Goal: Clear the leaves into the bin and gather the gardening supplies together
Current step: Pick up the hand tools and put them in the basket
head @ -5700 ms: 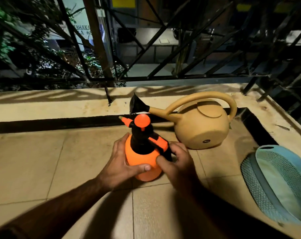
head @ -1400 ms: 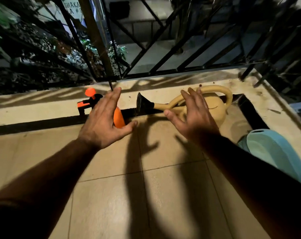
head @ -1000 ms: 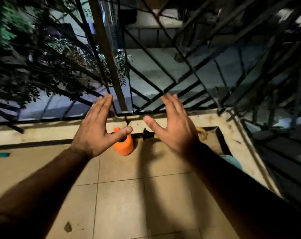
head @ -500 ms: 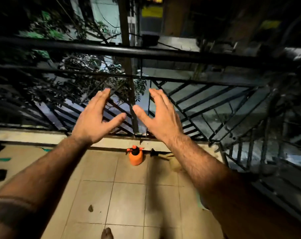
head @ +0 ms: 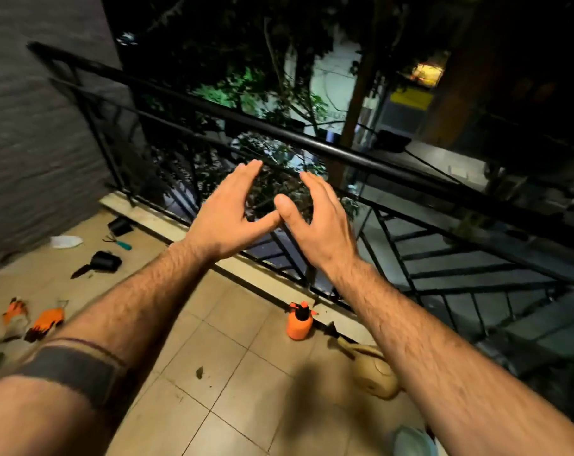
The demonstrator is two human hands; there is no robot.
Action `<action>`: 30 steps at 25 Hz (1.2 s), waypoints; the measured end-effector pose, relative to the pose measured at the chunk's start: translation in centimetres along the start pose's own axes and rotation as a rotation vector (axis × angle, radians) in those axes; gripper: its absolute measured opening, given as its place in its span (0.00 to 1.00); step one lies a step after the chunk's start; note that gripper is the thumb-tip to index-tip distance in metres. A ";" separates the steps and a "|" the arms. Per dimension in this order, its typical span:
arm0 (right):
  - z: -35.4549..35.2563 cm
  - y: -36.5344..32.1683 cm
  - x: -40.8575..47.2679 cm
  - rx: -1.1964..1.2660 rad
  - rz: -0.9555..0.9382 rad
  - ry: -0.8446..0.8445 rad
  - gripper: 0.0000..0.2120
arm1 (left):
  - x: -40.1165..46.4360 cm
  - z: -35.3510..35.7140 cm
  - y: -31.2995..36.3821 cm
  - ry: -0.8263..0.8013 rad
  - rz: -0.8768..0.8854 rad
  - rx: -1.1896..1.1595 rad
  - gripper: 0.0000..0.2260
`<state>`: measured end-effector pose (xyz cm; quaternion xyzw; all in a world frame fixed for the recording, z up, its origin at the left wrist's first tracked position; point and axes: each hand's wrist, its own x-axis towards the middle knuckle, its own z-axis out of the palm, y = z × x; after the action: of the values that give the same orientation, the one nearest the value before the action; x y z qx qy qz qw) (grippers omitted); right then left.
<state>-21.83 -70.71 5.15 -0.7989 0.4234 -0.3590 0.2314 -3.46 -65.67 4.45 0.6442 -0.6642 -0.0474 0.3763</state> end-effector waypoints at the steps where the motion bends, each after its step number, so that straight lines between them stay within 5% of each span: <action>1: 0.8 -1.2 0.4 0.003 -0.017 -0.018 0.40 | -0.5 -1.3 -0.8 0.019 -0.025 0.019 0.43; 16: 15.6 -18.3 6.2 -0.041 -0.145 -0.118 0.38 | -7.1 -21.5 -17.1 0.153 -0.202 0.198 0.45; 30: 30.0 -22.3 17.8 0.042 -0.301 -0.376 0.38 | -5.3 -26.3 -28.9 0.302 -0.476 0.302 0.44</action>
<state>19.49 -71.84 7.89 -0.9008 0.2415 -0.2432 0.2667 34.41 -54.66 5.01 0.8298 -0.4312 0.0612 0.3489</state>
